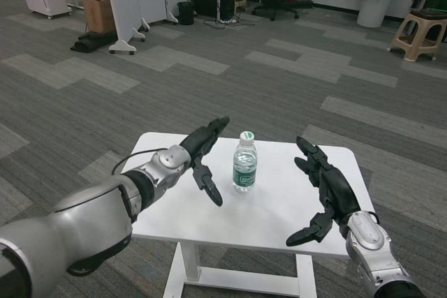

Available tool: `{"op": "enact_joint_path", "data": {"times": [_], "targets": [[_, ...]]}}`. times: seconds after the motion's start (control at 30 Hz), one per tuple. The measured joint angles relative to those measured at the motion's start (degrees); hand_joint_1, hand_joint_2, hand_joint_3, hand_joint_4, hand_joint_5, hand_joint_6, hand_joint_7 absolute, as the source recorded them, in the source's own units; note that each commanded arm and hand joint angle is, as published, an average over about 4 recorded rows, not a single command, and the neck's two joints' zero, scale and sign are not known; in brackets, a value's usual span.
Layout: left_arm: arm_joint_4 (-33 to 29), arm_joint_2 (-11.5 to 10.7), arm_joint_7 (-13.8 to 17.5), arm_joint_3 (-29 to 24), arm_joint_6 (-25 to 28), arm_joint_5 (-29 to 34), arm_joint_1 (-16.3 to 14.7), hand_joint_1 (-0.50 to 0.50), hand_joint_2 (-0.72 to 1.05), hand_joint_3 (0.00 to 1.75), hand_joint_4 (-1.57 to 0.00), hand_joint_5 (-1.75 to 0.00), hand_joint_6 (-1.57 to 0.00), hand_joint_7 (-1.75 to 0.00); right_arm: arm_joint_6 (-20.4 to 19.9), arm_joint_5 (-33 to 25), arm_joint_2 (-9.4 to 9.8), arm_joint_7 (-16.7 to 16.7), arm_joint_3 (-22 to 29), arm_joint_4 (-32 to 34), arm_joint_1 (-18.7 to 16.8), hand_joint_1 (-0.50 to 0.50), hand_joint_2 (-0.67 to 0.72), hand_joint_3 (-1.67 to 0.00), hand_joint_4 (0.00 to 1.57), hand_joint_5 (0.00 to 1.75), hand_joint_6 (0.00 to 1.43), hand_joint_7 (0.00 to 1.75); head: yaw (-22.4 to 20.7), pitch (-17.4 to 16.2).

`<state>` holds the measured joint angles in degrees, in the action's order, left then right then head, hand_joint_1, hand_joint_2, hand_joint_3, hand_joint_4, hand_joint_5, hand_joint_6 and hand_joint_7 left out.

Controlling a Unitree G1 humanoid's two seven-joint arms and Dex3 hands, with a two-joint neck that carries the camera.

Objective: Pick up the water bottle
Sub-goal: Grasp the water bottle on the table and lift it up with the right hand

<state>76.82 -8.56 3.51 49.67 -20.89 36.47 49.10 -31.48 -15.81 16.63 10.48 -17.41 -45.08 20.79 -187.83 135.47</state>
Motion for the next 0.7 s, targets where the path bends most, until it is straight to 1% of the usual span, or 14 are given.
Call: {"op": "enact_joint_path", "data": {"times": [0.03,0.13,0.23,0.4,0.5,0.63,0.7], "targets": [[-0.1,0.3,-0.2,0.5,0.0,0.3,-0.3,0.50,-0.46,0.09,0.00,0.00,0.00,0.00,0.0,0.0,-0.02,0.0,-0.1,0.0,0.0,-0.09,0.53,-0.48,0.00,0.39,0.00,0.07,0.2,0.0],[-0.3,1.1,-2.1,1.2,0.0,0.6,-0.4,0.50,-0.46,0.09,0.00,0.00,0.00,0.00,0.0,0.0,-0.25,0.2,-0.9,0.0,0.0,-0.08,0.53,-0.48,0.00,0.39,0.00,0.07,1.1,0.2],[-0.4,1.9,-4.5,1.4,0.0,1.5,-0.4,0.50,-0.46,0.09,0.00,0.00,0.00,0.00,0.0,0.0,-0.59,0.6,-2.2,0.1,0.0,-0.08,0.53,-0.48,0.00,0.39,0.00,0.10,1.7,0.3],[-0.4,3.1,-8.5,1.5,0.0,2.3,-0.3,0.50,-0.46,0.09,0.00,0.00,0.00,0.00,0.0,-0.1,-0.95,1.0,-4.1,0.2,0.4,-0.08,0.53,-0.48,0.00,0.39,0.00,0.10,2.7,0.4],[-0.3,3.7,-10.4,1.6,0.0,2.3,0.2,0.50,-0.46,0.09,0.00,0.00,0.00,0.00,0.0,-0.1,-1.10,1.2,-4.5,0.4,0.9,-0.08,0.53,-0.48,0.00,0.39,0.00,0.09,3.5,0.6],[-0.1,4.0,-12.9,1.6,0.4,2.4,1.4,0.50,-0.46,0.09,0.00,0.00,0.00,0.00,0.0,-0.1,-1.15,1.2,-4.8,1.0,1.0,-0.08,0.60,-0.48,0.00,0.39,0.00,0.07,4.3,1.0],[0.4,4.2,-13.9,1.7,0.9,2.4,2.2,0.50,-0.46,0.09,0.00,0.00,0.00,0.00,0.0,-0.1,-1.18,1.2,-4.9,1.6,1.0,-0.08,0.60,-0.48,0.00,0.39,0.00,0.07,4.7,1.0]]}}
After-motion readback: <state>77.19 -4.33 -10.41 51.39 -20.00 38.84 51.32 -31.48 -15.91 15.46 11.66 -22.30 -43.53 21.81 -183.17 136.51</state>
